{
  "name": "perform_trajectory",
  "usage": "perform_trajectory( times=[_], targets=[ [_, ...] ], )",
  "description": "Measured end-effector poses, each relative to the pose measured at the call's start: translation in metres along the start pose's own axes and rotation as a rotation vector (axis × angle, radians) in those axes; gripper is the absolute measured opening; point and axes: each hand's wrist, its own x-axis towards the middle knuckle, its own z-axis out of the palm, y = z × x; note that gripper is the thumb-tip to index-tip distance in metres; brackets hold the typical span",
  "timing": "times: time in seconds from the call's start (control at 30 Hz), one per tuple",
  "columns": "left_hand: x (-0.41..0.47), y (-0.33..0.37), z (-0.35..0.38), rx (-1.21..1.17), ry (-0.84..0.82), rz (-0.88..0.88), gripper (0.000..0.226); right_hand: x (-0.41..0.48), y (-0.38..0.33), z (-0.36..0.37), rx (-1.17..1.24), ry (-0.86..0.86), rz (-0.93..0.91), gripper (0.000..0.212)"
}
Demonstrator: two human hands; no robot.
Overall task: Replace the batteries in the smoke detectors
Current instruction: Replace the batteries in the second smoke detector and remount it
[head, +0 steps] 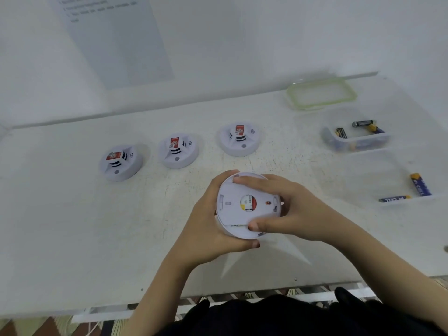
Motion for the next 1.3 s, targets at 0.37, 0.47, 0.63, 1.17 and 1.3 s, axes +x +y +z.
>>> perform_trajectory(
  times=[0.37,0.47,0.63,1.17,1.3],
  targets=[
    [-0.031,-0.014,-0.032,0.035,0.092,-0.065,0.091,0.031,-0.003,0.028,0.067,-0.283,0.039,0.065],
    [-0.035,-0.016,-0.037,0.049,0.089,-0.066,0.091,0.037,-0.006,0.032,0.027,-0.338,0.015,0.063],
    [-0.041,-0.022,-0.045,0.073,0.078,-0.076,0.096,0.044,-0.009,0.036,-0.015,-0.404,0.013,0.064],
    [-0.053,-0.039,-0.060,0.178,0.068,-0.065,0.093,0.040,-0.007,0.065,-0.492,-0.164,-0.259,0.064],
    [-0.050,-0.035,-0.065,0.210,0.030,-0.069,0.093,0.042,-0.012,0.072,-0.628,-0.107,-0.388,0.067]
  ],
)
